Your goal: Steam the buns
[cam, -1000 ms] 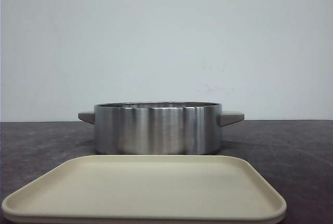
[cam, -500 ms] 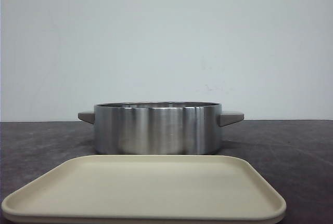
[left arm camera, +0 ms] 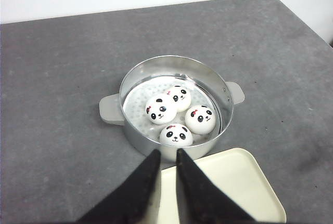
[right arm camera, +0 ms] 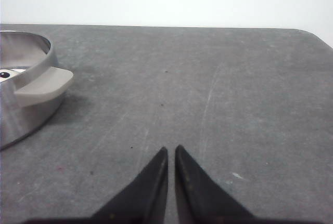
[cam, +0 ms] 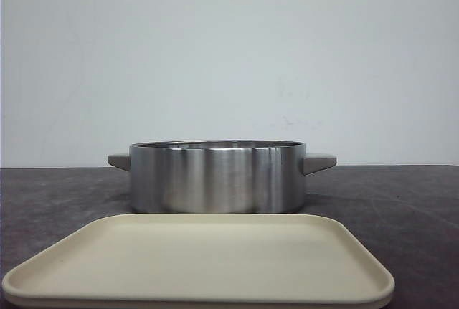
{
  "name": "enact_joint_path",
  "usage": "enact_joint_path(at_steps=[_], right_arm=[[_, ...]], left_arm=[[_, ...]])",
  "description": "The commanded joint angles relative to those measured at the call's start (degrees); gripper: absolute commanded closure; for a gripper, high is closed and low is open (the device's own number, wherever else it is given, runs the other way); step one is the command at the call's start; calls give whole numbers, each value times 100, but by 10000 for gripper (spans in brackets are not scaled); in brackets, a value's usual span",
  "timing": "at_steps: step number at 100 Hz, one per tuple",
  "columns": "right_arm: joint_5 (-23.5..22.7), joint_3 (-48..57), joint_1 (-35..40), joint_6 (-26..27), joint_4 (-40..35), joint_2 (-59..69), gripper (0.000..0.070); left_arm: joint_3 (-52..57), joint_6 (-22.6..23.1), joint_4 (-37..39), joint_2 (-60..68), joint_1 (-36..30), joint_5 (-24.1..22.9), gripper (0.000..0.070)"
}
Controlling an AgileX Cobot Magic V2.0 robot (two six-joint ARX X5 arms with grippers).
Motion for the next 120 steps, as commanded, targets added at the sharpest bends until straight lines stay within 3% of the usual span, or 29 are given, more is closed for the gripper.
enact_joint_path(at_steps=[1,49,66,77,87,94,109,120], right_arm=[[-9,-15,-2,-63,44,2,683],[-9,-15,-2,-63,44,2,683],[-9,-15,-2,-63,44,2,683],[-9,-15,-2,-63,44,2,683],[-9,-15,-2,-63,44,2,683],[-7,-15,-2,-63,44,2,683],[-9,-15,-2,-63,44,2,683],[-7,-15,-2,-63,44,2,683]], left_arm=[[90,44,52,33,-52,-28,684],[90,63,55,33,-52,-28,684],[87,529,376,50,-50,-297,684],[50,1108,1130,142,-24,-804,684],[-50,1443,1864,149,481,-839,684],[-190,1440,2212,55,1008,-566,684],[-861,1440,2953,-308,2144,752,684],[-1781,1526,3899,-752,2848,802,684]])
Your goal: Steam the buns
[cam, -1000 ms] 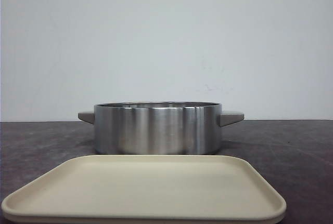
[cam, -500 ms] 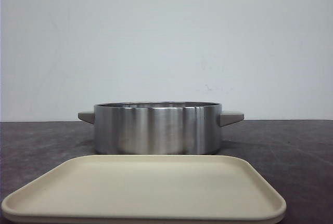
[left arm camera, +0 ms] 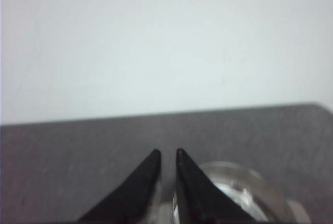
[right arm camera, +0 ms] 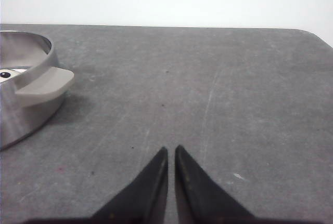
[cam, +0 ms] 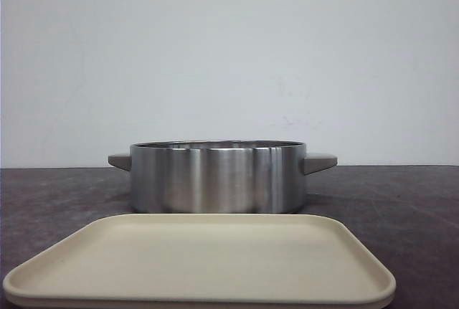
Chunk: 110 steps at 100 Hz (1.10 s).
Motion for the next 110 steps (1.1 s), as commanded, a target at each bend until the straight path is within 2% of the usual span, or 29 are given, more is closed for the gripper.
enact_joint_path(at_steps=[1,7,16,45,73,84,110], right_arm=[[-9,-15,-2,-61,44,2,683],[-9,-15,-2,-61,44,2,683],[-9,-15,-2,-61,44,2,683],[-9,-15,-2,-61,44,2,683],[-9,-15,-2,-61,44,2,683],[-9,-15,-2,-61,44,2,683],[-9,-15,-2,-61,44,2,683]], left_arm=[[-516,190,619,-205,369,35,684],[-1126,291,1147,-538,721,35,684],[-2072,210,1766,-1141,1180,42,684],[-4575,-210,2463,-3005,2061,50,684],[-6161,-813,2474,-4061,2509,780,684],[-6428,-929,2247,-4269,2540,850,684],[-6896,-890,2181,-4513,2632,835,684]])
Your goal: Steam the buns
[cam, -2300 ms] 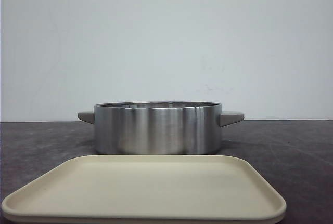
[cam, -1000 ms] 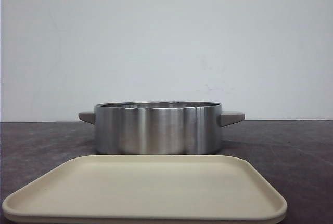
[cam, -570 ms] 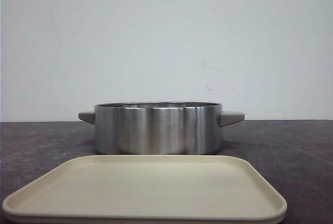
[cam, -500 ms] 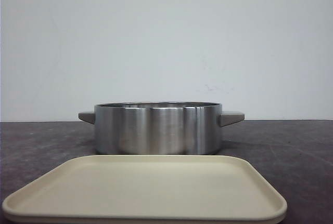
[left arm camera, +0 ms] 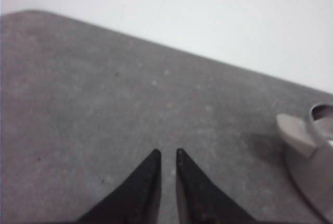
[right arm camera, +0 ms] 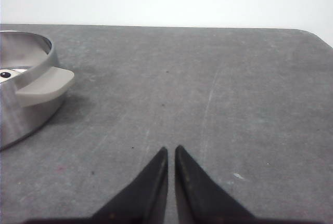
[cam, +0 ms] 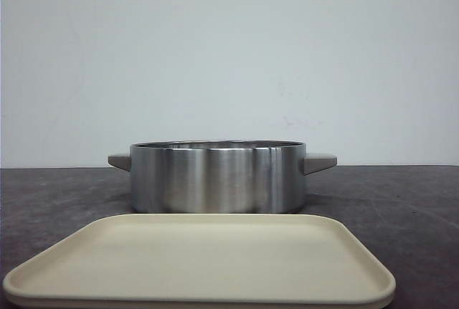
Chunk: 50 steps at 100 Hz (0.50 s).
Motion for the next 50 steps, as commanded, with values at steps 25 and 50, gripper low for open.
enact_joint_path(at_steps=[25,50], right_arm=[[-7,-15,-2,-61,44,2,683],[-7,-15,-2,-61,44,2,683]], left_arm=[[-107,662,-76,-15,225,-2,684],[-107,1023,-282,-15,225,94,684]])
